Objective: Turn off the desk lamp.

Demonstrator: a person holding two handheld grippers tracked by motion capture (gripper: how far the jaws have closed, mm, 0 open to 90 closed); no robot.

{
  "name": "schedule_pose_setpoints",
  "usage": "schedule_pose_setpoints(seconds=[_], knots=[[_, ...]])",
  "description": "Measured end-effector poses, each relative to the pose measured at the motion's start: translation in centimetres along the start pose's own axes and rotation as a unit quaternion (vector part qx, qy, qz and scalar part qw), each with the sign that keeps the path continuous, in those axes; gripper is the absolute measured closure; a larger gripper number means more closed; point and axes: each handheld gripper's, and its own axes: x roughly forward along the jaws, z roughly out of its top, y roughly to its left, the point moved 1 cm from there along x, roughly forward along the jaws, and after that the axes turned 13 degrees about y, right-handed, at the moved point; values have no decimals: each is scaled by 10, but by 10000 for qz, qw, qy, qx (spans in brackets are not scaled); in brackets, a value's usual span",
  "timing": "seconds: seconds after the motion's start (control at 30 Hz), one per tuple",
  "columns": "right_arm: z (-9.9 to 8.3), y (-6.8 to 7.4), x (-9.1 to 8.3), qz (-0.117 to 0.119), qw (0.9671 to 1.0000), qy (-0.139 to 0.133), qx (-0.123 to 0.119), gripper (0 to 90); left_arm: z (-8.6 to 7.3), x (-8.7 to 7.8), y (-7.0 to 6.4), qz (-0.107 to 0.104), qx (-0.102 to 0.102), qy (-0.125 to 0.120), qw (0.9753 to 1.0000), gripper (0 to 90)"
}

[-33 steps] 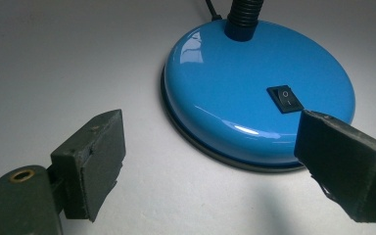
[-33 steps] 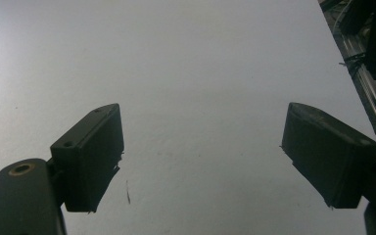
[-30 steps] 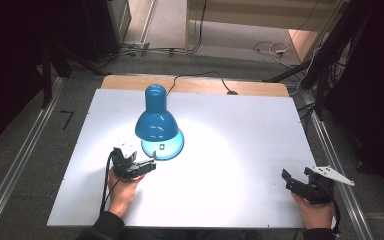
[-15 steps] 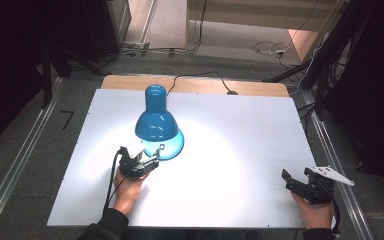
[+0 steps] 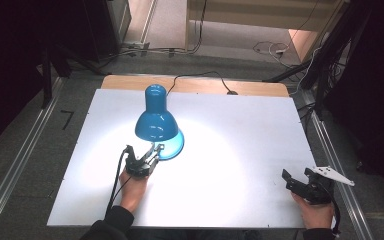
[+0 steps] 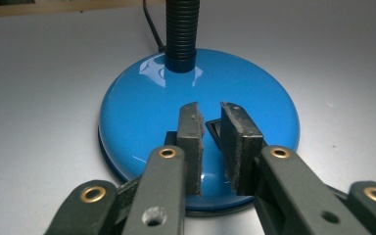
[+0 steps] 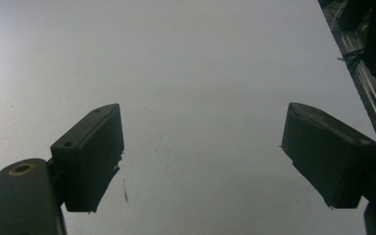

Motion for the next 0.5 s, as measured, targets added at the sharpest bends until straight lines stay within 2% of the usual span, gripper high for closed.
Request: schedule_pose_setpoints(seconds=[0.1,0.23,0.5], knots=[[0,1,0,2,10000,35,12,143,0,1,0,-29,10,-23,10000,894],[0,1,1,2,10000,37,-7,143,1,4,0,-122,9,0,9999,900],[0,1,1,4,10000,36,-18,143,0,8,-1,-138,16,2,9999,900]])
